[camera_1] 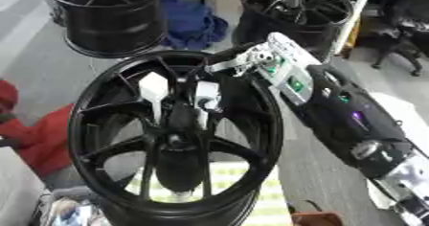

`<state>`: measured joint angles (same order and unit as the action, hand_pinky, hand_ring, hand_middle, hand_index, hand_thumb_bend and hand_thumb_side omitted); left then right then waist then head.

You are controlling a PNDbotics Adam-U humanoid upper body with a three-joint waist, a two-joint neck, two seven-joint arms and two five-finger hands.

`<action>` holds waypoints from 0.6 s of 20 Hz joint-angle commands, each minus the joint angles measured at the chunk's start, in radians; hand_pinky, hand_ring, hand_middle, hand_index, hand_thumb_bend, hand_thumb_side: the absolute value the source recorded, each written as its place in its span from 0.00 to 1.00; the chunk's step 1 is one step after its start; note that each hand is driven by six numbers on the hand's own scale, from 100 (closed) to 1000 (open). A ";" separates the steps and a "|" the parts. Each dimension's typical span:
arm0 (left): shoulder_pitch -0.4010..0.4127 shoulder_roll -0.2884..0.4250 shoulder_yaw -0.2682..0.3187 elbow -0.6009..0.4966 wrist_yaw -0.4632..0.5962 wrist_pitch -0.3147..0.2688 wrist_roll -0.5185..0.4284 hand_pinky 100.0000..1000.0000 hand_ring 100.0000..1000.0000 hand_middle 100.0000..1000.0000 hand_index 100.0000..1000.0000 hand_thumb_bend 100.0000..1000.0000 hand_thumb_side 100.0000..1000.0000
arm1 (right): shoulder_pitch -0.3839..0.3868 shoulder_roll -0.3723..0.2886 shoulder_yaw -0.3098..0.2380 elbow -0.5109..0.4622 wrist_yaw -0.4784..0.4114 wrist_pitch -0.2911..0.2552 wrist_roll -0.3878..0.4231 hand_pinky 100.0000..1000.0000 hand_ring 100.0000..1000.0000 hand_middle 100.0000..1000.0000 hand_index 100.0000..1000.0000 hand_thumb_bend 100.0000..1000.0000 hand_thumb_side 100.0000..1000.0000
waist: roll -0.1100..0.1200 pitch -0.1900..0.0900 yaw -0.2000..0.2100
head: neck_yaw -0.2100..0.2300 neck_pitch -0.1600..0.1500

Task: Pull the pin out of the wheel hub.

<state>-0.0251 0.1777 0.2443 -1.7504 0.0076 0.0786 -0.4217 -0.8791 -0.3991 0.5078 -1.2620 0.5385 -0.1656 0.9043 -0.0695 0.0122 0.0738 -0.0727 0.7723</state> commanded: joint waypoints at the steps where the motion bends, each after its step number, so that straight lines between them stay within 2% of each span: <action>1: -0.006 0.018 0.000 -0.011 -0.002 -0.001 -0.002 0.69 1.00 0.76 0.87 0.00 0.72 | -0.017 -0.017 -0.018 -0.025 0.000 0.000 0.003 0.62 0.62 0.57 0.81 0.00 0.39 | 0.006 -0.015 -0.003 | 0.000 -0.002; 6: -0.004 0.019 0.000 -0.011 -0.002 0.000 -0.002 0.69 1.00 0.76 0.87 0.00 0.72 | -0.040 -0.046 -0.040 -0.078 -0.030 0.017 0.003 0.63 0.62 0.57 0.81 0.00 0.38 | 0.005 -0.018 -0.007 | 0.001 -0.002; 9: -0.004 0.020 0.001 -0.011 -0.002 0.000 -0.002 0.69 1.00 0.76 0.87 0.00 0.72 | -0.070 -0.083 -0.057 -0.119 -0.055 0.032 0.003 0.63 0.62 0.57 0.81 0.00 0.37 | 0.003 -0.019 -0.010 | 0.003 -0.002; 10: -0.004 0.020 0.001 -0.011 -0.002 0.000 -0.002 0.69 1.00 0.76 0.87 0.00 0.72 | -0.079 -0.096 -0.061 -0.131 -0.065 0.038 0.003 0.63 0.62 0.57 0.81 0.00 0.41 | 0.003 -0.020 -0.011 | 0.004 -0.002; 12: -0.003 0.021 0.002 -0.012 -0.002 0.000 -0.001 0.69 1.00 0.76 0.87 0.00 0.72 | -0.097 -0.134 -0.079 -0.157 -0.091 0.052 0.002 0.63 0.62 0.57 0.81 0.00 0.37 | 0.001 -0.021 -0.015 | 0.008 -0.002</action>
<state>-0.0229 0.1777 0.2444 -1.7504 0.0076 0.0790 -0.4216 -0.9491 -0.4872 0.4535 -1.3882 0.4666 -0.1228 0.9080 -0.0717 0.0091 0.0604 -0.0681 0.7723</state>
